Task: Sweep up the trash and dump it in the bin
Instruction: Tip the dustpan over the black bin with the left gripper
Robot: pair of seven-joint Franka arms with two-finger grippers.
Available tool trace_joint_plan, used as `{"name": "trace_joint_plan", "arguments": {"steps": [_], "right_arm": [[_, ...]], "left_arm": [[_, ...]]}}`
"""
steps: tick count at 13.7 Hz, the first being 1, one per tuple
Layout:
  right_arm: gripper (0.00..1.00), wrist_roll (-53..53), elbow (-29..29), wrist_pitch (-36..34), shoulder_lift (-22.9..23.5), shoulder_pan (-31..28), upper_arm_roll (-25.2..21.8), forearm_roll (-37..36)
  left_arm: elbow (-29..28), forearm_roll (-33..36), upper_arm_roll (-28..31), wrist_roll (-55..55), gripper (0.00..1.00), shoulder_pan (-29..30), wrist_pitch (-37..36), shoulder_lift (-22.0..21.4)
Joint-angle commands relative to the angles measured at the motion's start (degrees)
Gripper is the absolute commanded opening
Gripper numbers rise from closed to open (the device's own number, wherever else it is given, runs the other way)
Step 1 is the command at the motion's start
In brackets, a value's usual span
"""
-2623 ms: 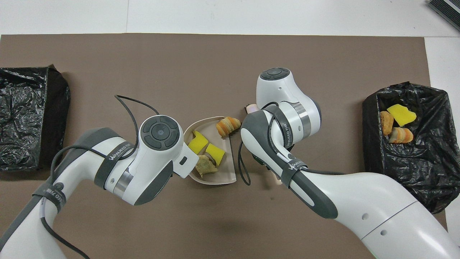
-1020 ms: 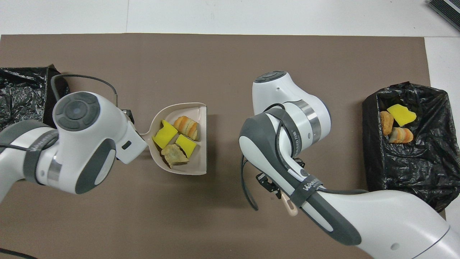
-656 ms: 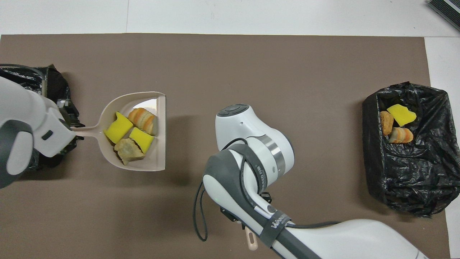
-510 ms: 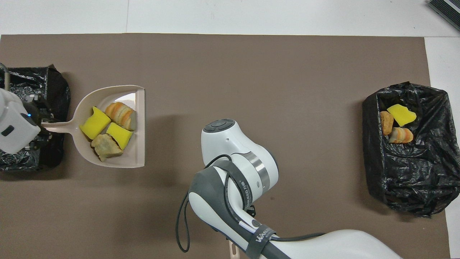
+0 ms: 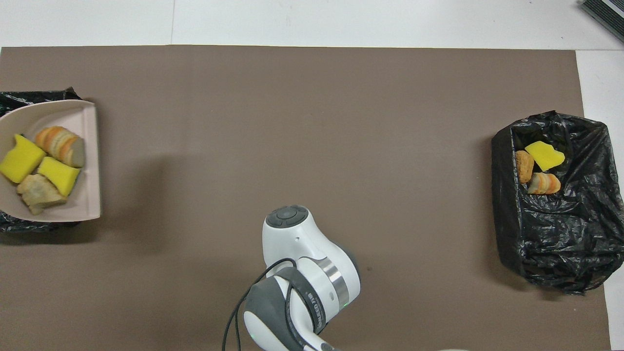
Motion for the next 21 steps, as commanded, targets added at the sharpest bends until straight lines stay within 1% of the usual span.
{"name": "trace_joint_plan", "arguments": {"steps": [1,3,4,8,10,12,14,16,17,19,20,21], "right_arm": [[0.00,0.55,-3.58,3.28,-2.98,1.49,0.00,1.72],[0.00,-1.20,-4.37,5.12,-2.72,1.57,0.00,2.85],[0.00,-1.29,-4.55,5.39,-2.29,1.66,0.00,3.12],[0.00,-1.82,-4.64,6.01,-2.19,1.57,0.00,3.21],[0.00,-2.79,-4.73,5.92,-2.28,1.57,0.00,3.21],[0.00,-3.23,-5.08,6.09,-2.46,1.57,0.00,3.21],[0.00,-4.02,-5.43,6.18,-2.54,1.57,0.00,3.21],[0.00,-4.02,-5.43,6.18,-2.63,1.57,0.00,3.21],[0.00,-4.11,-5.52,6.27,-2.63,1.57,0.00,3.21],[0.00,-4.02,-5.52,6.36,-2.63,1.57,0.00,3.21],[0.00,-4.02,-5.52,6.44,-2.72,1.57,0.00,3.21],[0.00,-3.76,-5.52,6.45,-2.72,1.66,0.00,3.21]], "left_arm": [[6.45,3.13,-0.83,6.82,0.00,5.24,-0.21,4.55],[11.63,5.33,-0.91,8.87,0.00,7.96,0.77,9.02],[13.22,6.30,-0.91,9.14,0.00,8.76,2.08,10.69],[13.41,15.78,-0.92,8.88,0.00,8.94,9.80,14.30],[12.79,21.93,-0.65,6.69,0.00,8.94,12.54,14.93],[10.52,27.73,-0.65,-0.14,0.00,7.81,12.29,14.84],[8.67,31.17,-0.65,-1.85,0.00,6.93,12.90,14.32],[8.57,35.56,-0.65,-2.98,0.00,6.83,12.90,14.31],[8.57,37.84,-0.65,-5.69,0.00,6.31,12.64,14.23],[9.01,39.88,-0.65,-9.22,0.00,6.04,12.02,14.23],[9.19,41.89,-0.65,-9.23,0.00,5.35,11.76,14.05],[9.19,42.43,-0.65,-9.23,0.00,5.25,11.67,13.53]]}}
